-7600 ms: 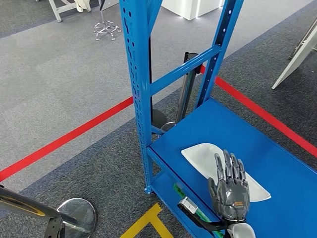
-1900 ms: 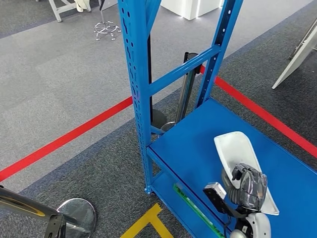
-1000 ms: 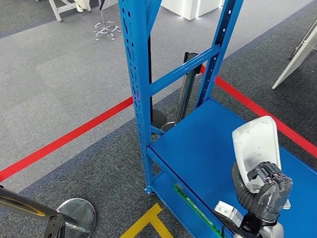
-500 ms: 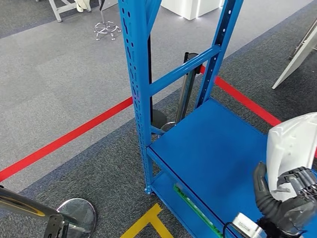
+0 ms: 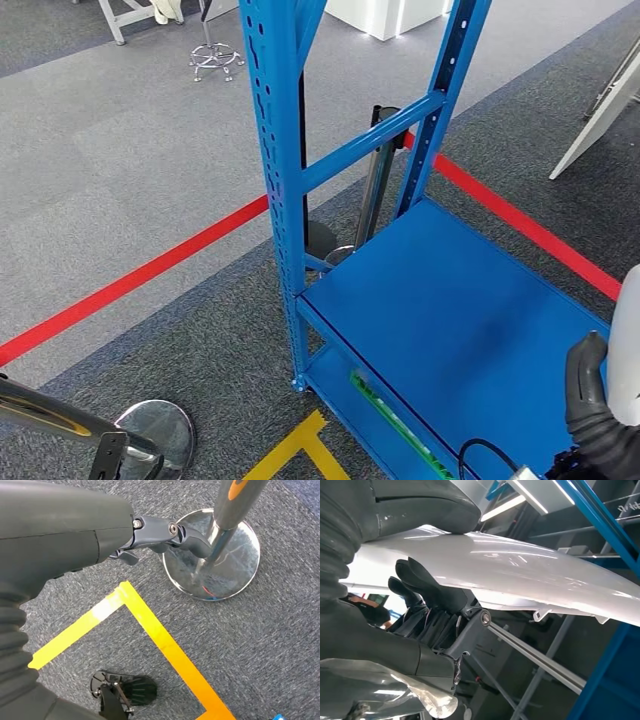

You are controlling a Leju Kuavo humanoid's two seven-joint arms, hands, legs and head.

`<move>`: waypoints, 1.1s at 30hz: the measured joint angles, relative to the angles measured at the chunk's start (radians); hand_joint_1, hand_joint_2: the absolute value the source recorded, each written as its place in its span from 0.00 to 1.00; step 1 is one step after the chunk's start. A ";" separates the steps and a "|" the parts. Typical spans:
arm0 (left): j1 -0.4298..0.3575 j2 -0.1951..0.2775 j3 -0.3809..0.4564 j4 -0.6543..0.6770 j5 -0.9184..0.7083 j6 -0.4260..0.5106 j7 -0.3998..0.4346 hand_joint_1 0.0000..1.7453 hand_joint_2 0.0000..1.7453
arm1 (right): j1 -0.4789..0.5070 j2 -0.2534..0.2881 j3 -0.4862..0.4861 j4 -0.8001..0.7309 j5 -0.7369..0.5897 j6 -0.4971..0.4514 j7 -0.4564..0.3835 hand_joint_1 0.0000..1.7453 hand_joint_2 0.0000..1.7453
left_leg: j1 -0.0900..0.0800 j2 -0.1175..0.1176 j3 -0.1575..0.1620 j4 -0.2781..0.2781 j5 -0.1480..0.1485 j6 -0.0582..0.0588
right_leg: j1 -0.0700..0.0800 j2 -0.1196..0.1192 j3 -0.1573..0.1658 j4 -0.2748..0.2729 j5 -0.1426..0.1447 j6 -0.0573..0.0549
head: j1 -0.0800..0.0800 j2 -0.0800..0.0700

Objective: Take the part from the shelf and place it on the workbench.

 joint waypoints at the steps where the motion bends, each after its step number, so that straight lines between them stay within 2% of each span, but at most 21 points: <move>1: 0.000 0.000 0.000 0.000 0.001 0.000 0.000 0.00 1.00 | 0.000 0.000 0.000 -0.004 0.000 0.000 0.000 1.00 1.00 | 0.000 0.000 0.000 0.000 0.000 0.000 | 0.000 0.000 0.000 0.000 0.000 0.000 | 0.000 0.000; 29: 0.000 0.000 0.001 0.000 0.019 0.000 0.004 0.00 1.00 | 0.006 0.000 0.033 -0.010 -0.019 0.000 0.000 1.00 1.00 | 0.000 0.000 0.000 0.000 0.000 0.000 | 0.000 0.000 0.001 0.000 0.000 0.000 | 0.000 0.000; 33: 0.000 0.000 0.001 0.000 0.019 0.002 0.005 0.00 1.00 | 0.005 0.000 0.037 -0.020 0.014 0.000 0.000 1.00 1.00 | -0.001 0.000 0.000 0.001 0.000 0.000 | -0.001 0.000 0.004 0.000 0.001 0.001 | 0.000 0.000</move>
